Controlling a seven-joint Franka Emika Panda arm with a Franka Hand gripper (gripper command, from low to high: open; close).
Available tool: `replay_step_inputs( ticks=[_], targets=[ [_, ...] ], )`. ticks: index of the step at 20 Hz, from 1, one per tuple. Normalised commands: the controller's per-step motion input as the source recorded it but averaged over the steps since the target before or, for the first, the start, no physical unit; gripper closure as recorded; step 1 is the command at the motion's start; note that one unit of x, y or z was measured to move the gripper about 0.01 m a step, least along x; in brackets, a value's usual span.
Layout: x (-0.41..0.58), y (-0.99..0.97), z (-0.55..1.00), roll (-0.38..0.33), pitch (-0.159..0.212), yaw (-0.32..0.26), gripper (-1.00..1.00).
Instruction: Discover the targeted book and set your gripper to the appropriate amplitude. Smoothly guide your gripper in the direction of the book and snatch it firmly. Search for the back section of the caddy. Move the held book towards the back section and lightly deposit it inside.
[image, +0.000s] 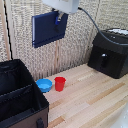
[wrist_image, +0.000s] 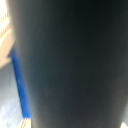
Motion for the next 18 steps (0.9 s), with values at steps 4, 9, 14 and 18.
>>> replay_step_inputs(
  ticks=[4,9,14,18],
  targets=[
    [0.23,0.89,0.25,0.0,0.015,-0.057,1.0],
    [0.234,0.89,0.26,0.0,0.009,-0.059,1.0],
    [0.232,0.89,0.26,0.0,0.008,-0.06,1.0],
    [0.234,0.89,0.27,0.0,0.012,-0.056,1.0]
  ],
)
